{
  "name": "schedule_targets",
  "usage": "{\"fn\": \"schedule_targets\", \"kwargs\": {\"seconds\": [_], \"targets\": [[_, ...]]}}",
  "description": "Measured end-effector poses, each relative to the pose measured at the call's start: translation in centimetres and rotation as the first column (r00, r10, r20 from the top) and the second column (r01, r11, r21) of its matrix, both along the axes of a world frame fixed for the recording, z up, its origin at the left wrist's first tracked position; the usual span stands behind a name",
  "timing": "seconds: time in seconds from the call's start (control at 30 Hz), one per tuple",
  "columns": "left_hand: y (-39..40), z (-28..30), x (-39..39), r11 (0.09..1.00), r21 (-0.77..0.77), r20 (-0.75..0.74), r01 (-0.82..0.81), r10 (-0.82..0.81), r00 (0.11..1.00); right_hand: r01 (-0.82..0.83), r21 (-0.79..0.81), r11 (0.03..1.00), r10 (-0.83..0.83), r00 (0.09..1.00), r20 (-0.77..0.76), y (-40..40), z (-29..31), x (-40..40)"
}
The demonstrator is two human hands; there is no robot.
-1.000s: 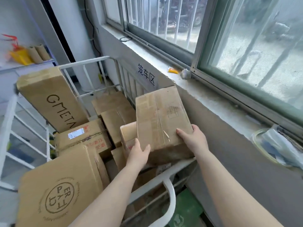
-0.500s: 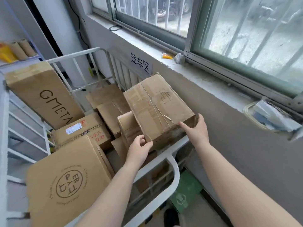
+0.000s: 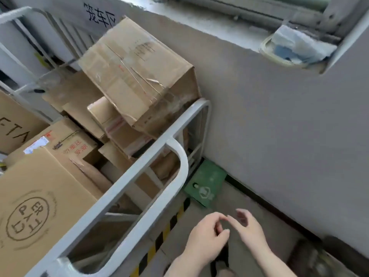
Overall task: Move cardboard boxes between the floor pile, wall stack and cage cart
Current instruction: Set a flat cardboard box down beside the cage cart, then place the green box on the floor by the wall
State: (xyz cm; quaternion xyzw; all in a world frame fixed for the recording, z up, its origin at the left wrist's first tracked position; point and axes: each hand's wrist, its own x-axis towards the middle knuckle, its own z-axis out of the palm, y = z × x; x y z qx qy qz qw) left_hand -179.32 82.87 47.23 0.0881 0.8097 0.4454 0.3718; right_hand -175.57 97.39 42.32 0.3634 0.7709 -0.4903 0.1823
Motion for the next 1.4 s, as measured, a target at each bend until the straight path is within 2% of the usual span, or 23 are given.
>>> {"fn": "schedule_targets", "kwargs": {"seconds": [0.1,0.2,0.37,0.53,0.63,0.73,0.83,0.93,1.07,1.13,1.2,1.3,1.4], "targets": [[0.8,-6.7,-0.4,0.983,-0.167,0.089,-0.070,0.086,0.992,0.022,-0.031,0.999,-0.017,0.989,0.149,1.0,-5.6,1.2],[1.1,-14.2,-2.0,0.939,-0.325,0.110,-0.109,0.152,0.982,0.046,-0.102,0.994,-0.018,0.966,0.257,1.7,-11.5,0.3],[1.8,-28.7,-5.5,0.874,-0.459,0.115,-0.158,0.235,0.965,0.166,-0.204,0.965,-0.103,0.952,0.289,2.5,-24.1,-3.5],[3.7,-41.6,-10.2,0.841,-0.476,-0.033,-0.257,0.275,0.961,0.321,-0.216,0.922,-0.265,0.931,0.250,3.0,-36.6,-8.7],[4.0,-49.4,-13.8,0.824,-0.479,-0.078,-0.302,0.303,0.950,0.506,-0.286,0.813,-0.418,0.851,0.317,3.3,-44.3,-12.0],[3.5,-55.5,-16.4,0.776,-0.486,-0.031,-0.403,0.446,0.895,0.628,-0.301,0.718,-0.542,0.775,0.325,3.2,-50.7,-13.7],[3.4,-58.1,-17.0,0.815,-0.384,0.064,-0.434,0.493,0.868,0.615,-0.371,0.696,-0.582,0.786,0.210,2.6,-54.6,-13.5],[3.7,-57.3,-15.9,0.817,-0.309,-0.009,-0.488,0.510,0.860,0.587,-0.360,0.725,-0.581,0.803,0.138,1.9,-54.6,-12.3],[5.6,-49.7,-12.5,0.845,-0.182,-0.064,-0.502,0.499,0.864,0.662,-0.347,0.665,-0.665,0.736,0.128,2.7,-48.5,-9.0],[6.4,-43.6,-10.5,0.854,-0.207,-0.061,-0.476,0.475,0.878,0.669,-0.341,0.660,-0.671,0.730,0.132,3.6,-41.3,-7.0],[7.0,-35.8,-8.7,0.860,-0.268,-0.022,-0.433,0.444,0.896,0.642,-0.322,0.696,-0.645,0.756,0.113,4.7,-32.9,-4.7],[7.9,-22.2,-5.1,0.867,-0.308,0.066,-0.393,0.431,0.900,0.547,-0.280,0.789,-0.555,0.830,0.059,5.4,-17.7,-0.7],[7.9,-8.3,-0.7,0.860,-0.331,0.050,-0.388,0.427,0.903,0.528,-0.220,0.820,-0.535,0.844,0.030,5.2,-3.5,3.3]]}}
